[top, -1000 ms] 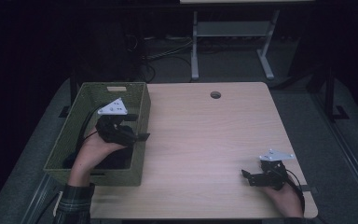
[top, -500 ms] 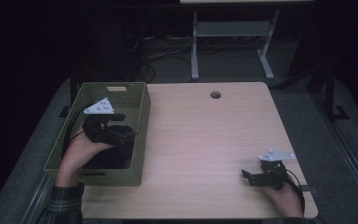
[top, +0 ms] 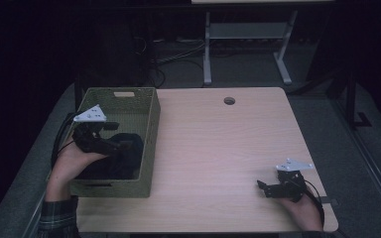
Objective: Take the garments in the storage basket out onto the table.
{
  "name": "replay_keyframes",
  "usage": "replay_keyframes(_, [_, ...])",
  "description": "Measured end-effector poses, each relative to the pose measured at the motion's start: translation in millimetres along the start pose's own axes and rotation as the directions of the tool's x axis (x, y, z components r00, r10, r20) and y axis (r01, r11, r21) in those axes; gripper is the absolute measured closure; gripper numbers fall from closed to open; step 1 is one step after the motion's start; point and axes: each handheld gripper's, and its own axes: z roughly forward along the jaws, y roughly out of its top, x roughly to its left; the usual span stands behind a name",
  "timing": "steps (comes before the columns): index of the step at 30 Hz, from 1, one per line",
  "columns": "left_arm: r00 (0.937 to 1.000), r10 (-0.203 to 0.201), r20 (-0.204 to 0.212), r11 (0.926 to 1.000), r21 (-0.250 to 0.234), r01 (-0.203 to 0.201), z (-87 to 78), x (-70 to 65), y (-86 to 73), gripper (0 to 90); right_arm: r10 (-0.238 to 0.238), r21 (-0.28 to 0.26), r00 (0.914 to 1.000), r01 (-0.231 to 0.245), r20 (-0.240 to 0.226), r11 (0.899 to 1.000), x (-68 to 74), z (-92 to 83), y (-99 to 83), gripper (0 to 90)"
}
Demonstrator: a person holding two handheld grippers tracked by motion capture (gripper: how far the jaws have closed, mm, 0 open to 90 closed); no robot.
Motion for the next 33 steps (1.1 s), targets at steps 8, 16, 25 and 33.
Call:
replay_keyframes(8, [0.9992, -0.028, -0.027, 0.9996, 0.007, 0.029, -15.1, 9.4, -12.5, 14.3, 0.001, 0.001, 1.0000, -0.001, 0.000, 1.000, 0.1, 0.1, 0.0, 8.8])
replay_keyframes(16, [0.9965, -0.067, -0.051, 0.9974, 0.022, 0.068, -25.0, 17.3, -27.5, 14.3, 0.001, 0.001, 1.0000, -0.001, 0.002, 1.000, 0.0, 0.1, 0.0, 8.8])
replay_keyframes(25, [0.9930, -0.099, -0.064, 0.9938, 0.044, 0.102, -27.6, 26.9, -41.6, 14.1, 0.001, 0.001, 1.0000, -0.001, 0.001, 1.000, 0.0, 0.1, 0.0, 8.8])
replay_keyframes(33, [0.9922, -0.118, -0.041, 0.9900, 0.073, 0.121, -20.4, 31.0, -46.7, 14.0, 0.001, 0.001, 1.0000, -0.001, 0.002, 1.000, 0.0, 0.1, 0.0, 8.8])
